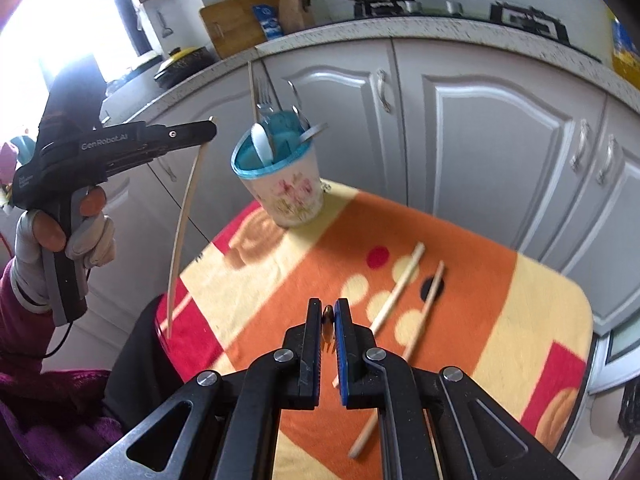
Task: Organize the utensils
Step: 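Lower the chopstick into the cup with the left gripper while the right lowers the fork in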
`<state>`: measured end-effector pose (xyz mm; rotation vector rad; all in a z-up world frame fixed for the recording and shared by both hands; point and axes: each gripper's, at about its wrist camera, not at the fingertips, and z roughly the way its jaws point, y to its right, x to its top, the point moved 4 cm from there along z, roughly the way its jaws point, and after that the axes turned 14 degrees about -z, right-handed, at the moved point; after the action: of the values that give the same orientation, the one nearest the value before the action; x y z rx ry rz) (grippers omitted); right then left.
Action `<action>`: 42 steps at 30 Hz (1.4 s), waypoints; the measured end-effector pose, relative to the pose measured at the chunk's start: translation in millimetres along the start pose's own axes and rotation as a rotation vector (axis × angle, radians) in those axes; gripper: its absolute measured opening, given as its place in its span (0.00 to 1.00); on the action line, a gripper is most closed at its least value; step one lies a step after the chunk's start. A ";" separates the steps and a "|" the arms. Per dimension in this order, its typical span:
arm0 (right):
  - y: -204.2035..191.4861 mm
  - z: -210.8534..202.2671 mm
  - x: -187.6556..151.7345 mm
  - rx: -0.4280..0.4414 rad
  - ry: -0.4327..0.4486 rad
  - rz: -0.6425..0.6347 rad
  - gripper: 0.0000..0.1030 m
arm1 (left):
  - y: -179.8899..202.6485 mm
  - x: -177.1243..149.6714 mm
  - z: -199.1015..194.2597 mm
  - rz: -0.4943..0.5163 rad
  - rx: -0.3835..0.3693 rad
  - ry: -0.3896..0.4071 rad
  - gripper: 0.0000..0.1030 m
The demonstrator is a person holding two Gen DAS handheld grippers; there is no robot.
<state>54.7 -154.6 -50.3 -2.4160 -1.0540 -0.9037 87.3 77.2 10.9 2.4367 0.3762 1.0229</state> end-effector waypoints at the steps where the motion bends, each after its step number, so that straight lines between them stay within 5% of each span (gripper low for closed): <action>1: -1.6 0.4 6.8 0.002 0.008 -0.007 0.06 | -1.3 7.2 -2.6 -0.007 0.002 0.016 0.03; 16: -19.8 6.2 134.1 0.041 0.149 -0.124 0.05 | -32.9 122.4 -16.3 -0.046 0.129 0.326 0.03; 24: -24.9 34.0 193.8 0.057 0.173 -0.183 0.06 | -53.7 154.6 15.3 -0.058 0.172 0.388 0.03; 33: -22.2 81.9 208.1 0.098 0.163 -0.181 0.06 | -69.2 159.8 44.4 -0.020 0.237 0.444 0.03; 42: -21.8 90.7 219.6 0.120 0.155 -0.192 0.06 | -85.8 145.4 64.7 -0.032 0.252 0.364 0.03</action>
<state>189.9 23.4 33.0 -2.1374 -1.2584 -1.0403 227.9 190.9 13.7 2.4424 0.6996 1.4883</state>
